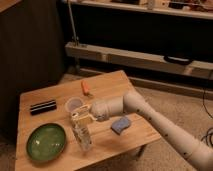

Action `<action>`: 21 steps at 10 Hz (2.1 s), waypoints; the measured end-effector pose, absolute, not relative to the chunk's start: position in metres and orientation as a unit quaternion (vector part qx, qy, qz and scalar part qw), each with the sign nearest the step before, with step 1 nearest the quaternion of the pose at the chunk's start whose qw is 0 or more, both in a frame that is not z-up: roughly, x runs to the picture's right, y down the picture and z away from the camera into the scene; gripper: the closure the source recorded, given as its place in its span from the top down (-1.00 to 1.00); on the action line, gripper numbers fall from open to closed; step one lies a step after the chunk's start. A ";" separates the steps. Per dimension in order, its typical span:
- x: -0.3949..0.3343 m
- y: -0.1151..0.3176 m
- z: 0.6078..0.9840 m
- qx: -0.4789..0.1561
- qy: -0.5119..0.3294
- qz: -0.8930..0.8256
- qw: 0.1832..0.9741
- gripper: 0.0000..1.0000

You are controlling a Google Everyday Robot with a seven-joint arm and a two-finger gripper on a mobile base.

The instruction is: Stand the bottle upright

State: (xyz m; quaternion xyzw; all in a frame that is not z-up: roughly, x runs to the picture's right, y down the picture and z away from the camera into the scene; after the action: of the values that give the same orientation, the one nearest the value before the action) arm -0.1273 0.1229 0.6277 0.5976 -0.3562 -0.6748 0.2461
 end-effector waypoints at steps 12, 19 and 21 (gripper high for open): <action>-0.120 0.148 0.654 0.610 -0.293 -0.693 0.247 -0.92; -0.119 0.154 0.658 0.607 -0.308 -0.693 0.237 -0.92; -0.119 0.156 0.660 0.607 -0.311 -0.692 0.235 -0.92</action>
State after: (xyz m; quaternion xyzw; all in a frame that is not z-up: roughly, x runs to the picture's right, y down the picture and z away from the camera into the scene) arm -0.1189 0.1558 0.6597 0.6071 -0.3109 -0.6924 0.2354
